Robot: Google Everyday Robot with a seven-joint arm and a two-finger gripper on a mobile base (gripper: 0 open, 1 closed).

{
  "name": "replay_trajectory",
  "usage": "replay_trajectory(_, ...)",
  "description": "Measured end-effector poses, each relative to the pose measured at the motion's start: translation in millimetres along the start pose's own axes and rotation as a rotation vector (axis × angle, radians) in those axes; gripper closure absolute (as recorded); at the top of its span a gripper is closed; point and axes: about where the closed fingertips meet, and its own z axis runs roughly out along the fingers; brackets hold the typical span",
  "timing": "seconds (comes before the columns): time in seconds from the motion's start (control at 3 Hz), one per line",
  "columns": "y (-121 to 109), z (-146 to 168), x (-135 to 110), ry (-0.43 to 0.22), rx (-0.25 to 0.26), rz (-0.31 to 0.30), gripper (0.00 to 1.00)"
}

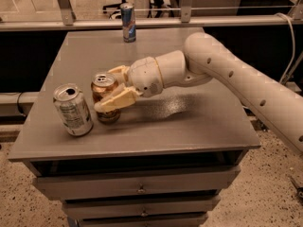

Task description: Move orange can near 7up can

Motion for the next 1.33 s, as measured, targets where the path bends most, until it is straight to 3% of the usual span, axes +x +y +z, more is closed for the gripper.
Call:
replay_trajectory(0.33, -1.3, 4.7, 1.5, -0.014, -0.011, 0.004, 0.00)
replay_trajectory(0.67, -0.9, 4.8, 1.1, -0.015, -0.013, 0.004, 0.00)
replay_trajectory(1.0, 0.5, -10.9, -7.7, 0.008, 0.027, -0.018, 0.00)
replay_trajectory(1.33, -1.6, -49.6, -25.4, 0.072, 0.103, -0.076, 0.00)
